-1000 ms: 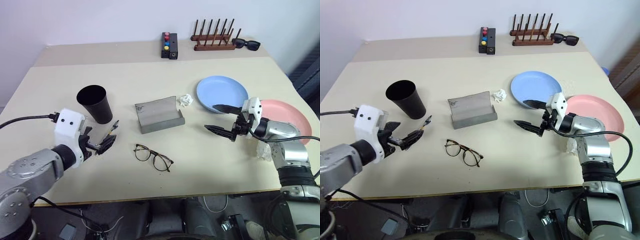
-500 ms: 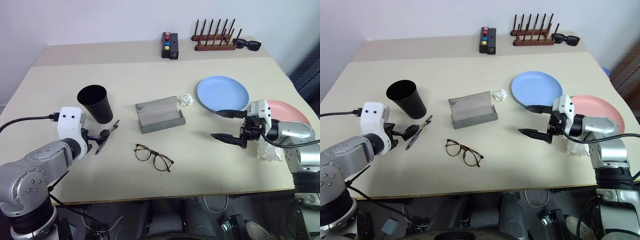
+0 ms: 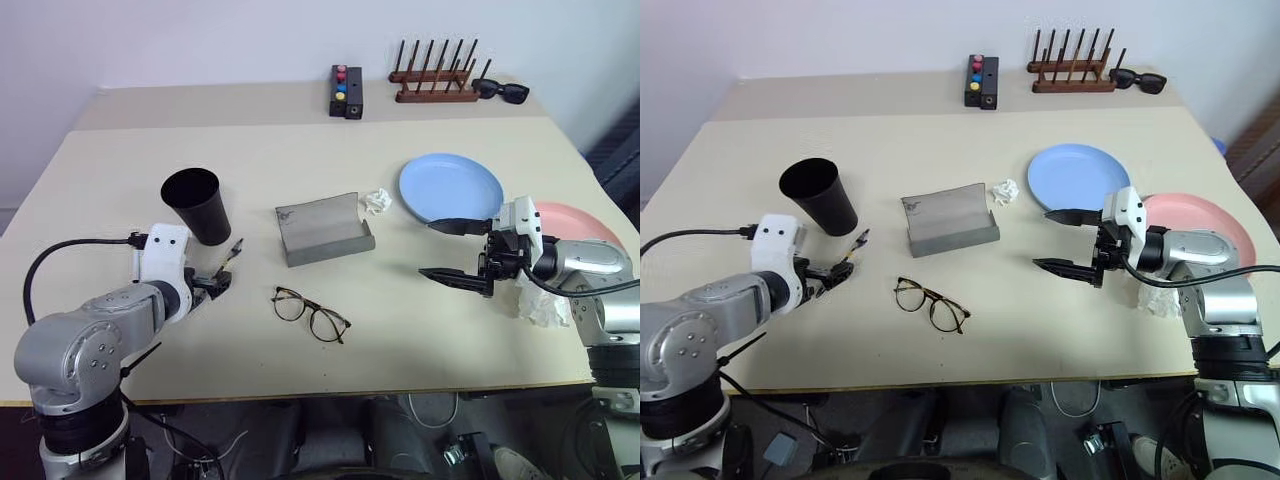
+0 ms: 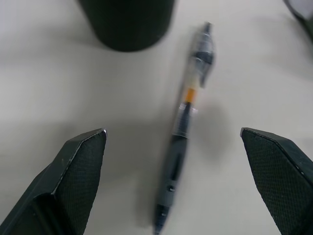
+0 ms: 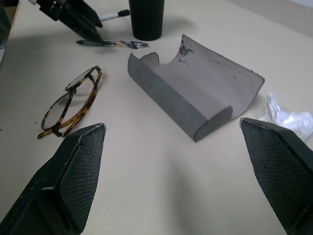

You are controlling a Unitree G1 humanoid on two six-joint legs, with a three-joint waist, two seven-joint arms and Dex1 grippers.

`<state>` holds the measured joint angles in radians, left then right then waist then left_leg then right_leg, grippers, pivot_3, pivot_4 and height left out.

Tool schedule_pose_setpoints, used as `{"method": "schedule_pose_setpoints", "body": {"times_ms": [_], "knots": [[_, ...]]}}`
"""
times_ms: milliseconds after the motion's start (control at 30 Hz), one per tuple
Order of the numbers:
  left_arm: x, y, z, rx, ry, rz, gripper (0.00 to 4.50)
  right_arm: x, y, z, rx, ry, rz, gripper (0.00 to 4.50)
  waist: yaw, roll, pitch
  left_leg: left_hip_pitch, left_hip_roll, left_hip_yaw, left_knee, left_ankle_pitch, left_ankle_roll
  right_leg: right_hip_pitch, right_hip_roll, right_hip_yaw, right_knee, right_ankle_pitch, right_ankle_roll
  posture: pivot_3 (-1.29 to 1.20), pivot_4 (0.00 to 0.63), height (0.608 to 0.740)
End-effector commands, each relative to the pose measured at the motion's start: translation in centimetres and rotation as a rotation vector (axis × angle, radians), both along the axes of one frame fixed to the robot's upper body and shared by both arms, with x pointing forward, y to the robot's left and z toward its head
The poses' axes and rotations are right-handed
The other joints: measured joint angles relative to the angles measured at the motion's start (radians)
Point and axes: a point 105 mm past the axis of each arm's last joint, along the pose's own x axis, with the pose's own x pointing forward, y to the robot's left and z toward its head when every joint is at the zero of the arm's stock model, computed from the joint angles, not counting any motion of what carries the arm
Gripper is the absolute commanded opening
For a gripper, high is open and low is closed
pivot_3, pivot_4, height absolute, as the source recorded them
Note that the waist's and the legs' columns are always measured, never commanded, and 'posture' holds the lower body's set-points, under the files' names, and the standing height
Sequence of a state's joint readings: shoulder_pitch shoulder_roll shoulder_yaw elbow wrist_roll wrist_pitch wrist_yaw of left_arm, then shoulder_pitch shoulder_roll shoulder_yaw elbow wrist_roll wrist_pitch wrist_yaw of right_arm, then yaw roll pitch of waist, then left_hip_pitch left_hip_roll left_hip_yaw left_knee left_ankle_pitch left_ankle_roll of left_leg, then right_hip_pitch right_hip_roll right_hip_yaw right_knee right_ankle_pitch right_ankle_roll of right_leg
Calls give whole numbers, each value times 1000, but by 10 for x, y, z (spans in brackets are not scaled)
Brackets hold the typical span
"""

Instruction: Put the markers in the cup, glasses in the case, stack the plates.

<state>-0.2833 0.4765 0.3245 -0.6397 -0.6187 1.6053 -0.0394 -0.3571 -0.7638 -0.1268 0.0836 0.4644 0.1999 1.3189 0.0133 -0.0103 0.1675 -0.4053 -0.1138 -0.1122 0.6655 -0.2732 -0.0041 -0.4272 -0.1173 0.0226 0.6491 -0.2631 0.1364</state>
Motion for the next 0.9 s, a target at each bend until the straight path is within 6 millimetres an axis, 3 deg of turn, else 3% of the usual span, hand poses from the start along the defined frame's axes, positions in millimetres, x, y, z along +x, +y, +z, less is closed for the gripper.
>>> {"method": "schedule_pose_setpoints", "body": {"times_ms": [33,367,833,900], "knots": [[5,2,9,11,-27,-29,4483,-2,-1,12,12,-49,-2,4500,0,0,0,0,0,0,0,0,0,0,0,0,0,0,0,0,150,740],[27,4,8,-8,14,-112,4483,-1,1,13,15,-67,-10,4500,-1,0,0,0,0,0,0,0,0,0,0,0,0,0,0,0,150,740],[28,-12,2,-32,55,-196,4483,-4,-4,14,11,-76,-30,4500,0,0,0,0,0,0,0,0,0,0,0,0,0,0,0,0,150,740],[28,-13,1,-39,62,-190,3972,-4,-4,14,11,-78,-31,4500,0,0,0,0,0,0,0,0,0,0,0,0,0,0,0,0,150,740]]}}
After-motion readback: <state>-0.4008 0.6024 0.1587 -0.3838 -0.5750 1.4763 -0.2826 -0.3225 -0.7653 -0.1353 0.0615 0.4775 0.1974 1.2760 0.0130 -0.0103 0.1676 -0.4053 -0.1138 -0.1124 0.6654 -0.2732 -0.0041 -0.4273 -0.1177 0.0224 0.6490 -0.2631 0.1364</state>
